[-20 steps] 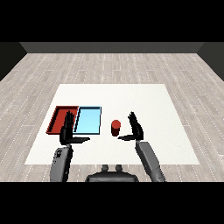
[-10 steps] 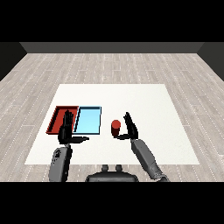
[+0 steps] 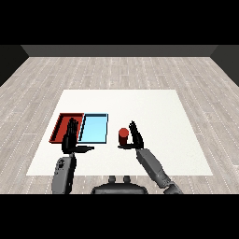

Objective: Pick the red can and put it in the red box

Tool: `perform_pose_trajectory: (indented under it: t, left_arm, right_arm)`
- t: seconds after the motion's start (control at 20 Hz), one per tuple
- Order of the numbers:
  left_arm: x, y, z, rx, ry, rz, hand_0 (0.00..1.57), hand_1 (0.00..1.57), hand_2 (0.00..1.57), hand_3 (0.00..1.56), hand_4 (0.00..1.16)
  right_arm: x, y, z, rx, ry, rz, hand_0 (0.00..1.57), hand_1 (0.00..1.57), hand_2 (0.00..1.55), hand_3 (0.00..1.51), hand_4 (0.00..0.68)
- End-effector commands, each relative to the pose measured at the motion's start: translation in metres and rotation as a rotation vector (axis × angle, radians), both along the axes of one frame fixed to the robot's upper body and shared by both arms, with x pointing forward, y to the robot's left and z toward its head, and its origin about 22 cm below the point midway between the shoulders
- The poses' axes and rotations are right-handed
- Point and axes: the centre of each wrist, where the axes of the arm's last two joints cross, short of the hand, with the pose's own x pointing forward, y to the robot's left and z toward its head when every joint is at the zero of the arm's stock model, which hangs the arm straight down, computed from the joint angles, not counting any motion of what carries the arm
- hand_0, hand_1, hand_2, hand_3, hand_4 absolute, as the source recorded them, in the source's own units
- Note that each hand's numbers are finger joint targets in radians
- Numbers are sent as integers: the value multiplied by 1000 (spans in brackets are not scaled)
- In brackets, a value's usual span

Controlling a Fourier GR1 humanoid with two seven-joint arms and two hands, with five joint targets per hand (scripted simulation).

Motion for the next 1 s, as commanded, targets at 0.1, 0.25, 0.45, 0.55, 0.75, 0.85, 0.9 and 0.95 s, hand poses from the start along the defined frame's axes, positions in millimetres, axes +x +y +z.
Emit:
perform_pose_trajectory:
  t: [0.1, 0.25, 0.45, 0.55, 0.75, 0.85, 0.9, 0.95]
  left_arm:
    - [-25, -5, 4, 8, -8, -10, 0, 0, 0, 0, 0]
    - [0, -20, 0, 7, -8, -7, 0, 0, 0, 0, 0]
    - [4, -1, 9, 14, -1, 1, 0, 0, 0, 0, 0]
    - [6, 11, 3, 14, 3, -6, 0, 0, 0, 0, 0]
    - [-1, 4, -3, 32, -12, -5, 0, 0, 0, 0, 0]
    - [4, -11, -5, 24, -12, 7, 0, 0, 0, 0, 0]
    - [11, -8, -10, 8, 13, 24, 0, 0, 0, 0, 0]
    - [8, -13, 20, 8, 2, -1, 0, 0, 0, 0, 0]
  right_arm:
    - [8, 3, 3, 6, 12, 5, 0, 0, 0, 0, 0]
    - [2, 17, -1, 16, 2, 22, 0, 0, 0, 0, 0]
    - [2, 19, 13, 20, 18, 28, 0, 0, 0, 0, 0]
    - [-7, 10, 1, 27, 12, 35, 0, 0, 0, 0, 0]
    - [12, 29, 25, 63, 5, 51, 0, 0, 0, 0, 0]
    - [16, 22, 8, 46, 8, 46, 0, 0, 0, 0, 0]
    - [19, 28, 19, 40, 6, 75, 0, 0, 0, 0, 0]
    - [7, 36, 21, 33, 8, 66, 0, 0, 0, 0, 0]
